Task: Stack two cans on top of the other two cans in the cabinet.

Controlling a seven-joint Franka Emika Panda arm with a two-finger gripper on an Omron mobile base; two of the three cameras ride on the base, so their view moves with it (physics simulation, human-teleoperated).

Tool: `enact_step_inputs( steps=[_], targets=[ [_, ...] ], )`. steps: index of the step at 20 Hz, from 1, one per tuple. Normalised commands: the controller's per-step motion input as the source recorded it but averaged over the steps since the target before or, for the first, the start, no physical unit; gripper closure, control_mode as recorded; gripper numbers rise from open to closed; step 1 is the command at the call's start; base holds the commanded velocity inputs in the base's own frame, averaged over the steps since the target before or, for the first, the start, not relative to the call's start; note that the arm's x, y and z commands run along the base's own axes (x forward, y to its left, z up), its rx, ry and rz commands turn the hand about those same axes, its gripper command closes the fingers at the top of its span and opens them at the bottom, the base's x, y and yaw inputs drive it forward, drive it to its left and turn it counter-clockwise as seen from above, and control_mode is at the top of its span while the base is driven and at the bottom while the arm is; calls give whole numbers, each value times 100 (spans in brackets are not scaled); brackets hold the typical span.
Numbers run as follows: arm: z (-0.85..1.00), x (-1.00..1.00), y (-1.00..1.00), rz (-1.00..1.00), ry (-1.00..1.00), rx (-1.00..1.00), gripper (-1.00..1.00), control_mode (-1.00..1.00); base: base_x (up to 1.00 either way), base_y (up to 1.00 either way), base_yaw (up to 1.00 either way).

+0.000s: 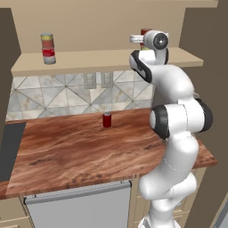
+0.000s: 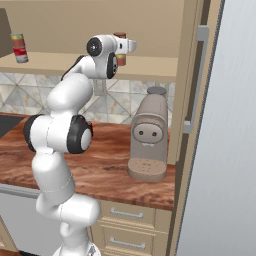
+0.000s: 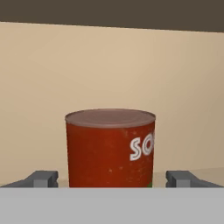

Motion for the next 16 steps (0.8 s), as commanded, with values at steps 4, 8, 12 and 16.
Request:
enact_step_inputs(
  steps=[4, 8, 12, 16],
  targets=[
    [-6, -24, 8, 0, 0, 0, -100, -100, 0, 0, 0],
    [-4, -28, 13, 0, 0, 0, -100, -100, 0, 0, 0],
    [0, -45, 15, -6, 1, 0, -100, -100, 0, 0, 0],
    [4, -55, 20, -14, 8, 0, -100, -100, 0, 0, 0]
  ],
)
